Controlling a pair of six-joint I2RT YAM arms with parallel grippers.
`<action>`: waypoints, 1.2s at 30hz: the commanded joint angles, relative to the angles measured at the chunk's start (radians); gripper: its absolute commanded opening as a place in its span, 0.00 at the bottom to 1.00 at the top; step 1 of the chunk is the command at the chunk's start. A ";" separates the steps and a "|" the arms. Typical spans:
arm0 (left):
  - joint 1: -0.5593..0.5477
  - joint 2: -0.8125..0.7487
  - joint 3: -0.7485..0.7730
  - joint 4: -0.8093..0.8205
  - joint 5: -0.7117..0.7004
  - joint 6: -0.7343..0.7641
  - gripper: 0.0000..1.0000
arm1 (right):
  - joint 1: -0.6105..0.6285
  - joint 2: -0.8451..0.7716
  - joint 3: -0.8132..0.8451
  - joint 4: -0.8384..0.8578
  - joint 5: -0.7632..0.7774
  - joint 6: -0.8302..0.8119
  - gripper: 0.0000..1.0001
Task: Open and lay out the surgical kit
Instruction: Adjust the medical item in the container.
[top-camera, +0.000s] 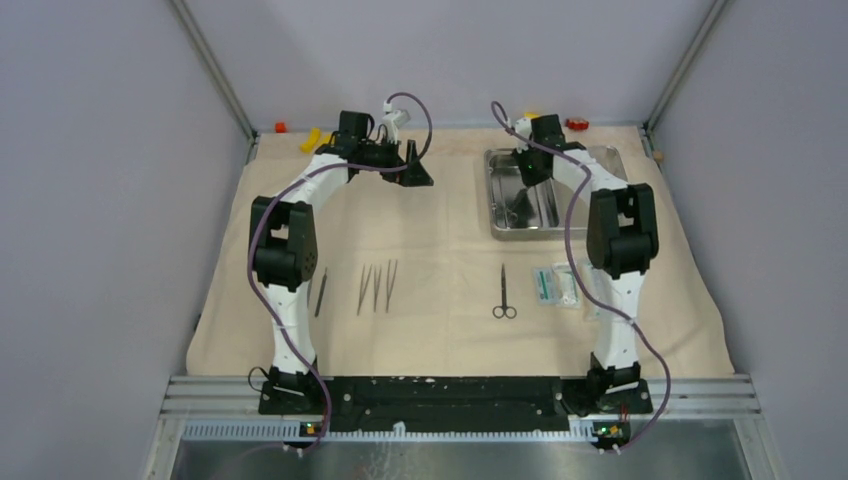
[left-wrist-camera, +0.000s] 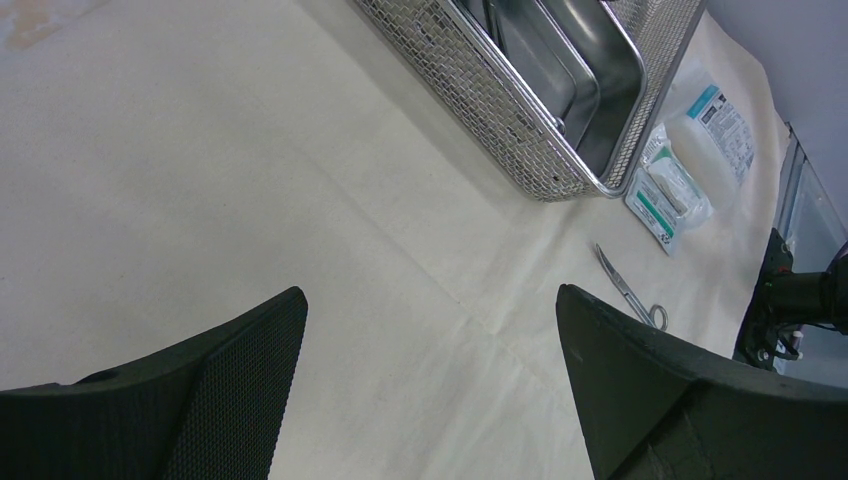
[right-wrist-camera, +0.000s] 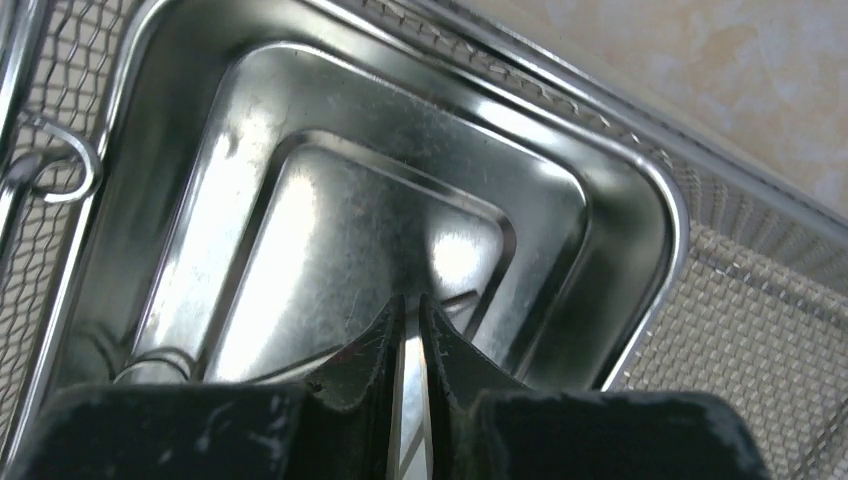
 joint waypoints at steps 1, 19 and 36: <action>0.004 -0.009 0.017 0.027 0.030 0.002 0.99 | 0.000 -0.174 -0.095 0.072 0.004 0.014 0.10; 0.004 -0.027 -0.011 0.042 0.033 -0.006 0.99 | -0.008 -0.184 -0.234 0.056 -0.041 0.008 0.10; 0.009 -0.017 -0.011 0.044 0.036 0.000 0.99 | -0.007 -0.068 -0.128 0.023 -0.066 0.019 0.10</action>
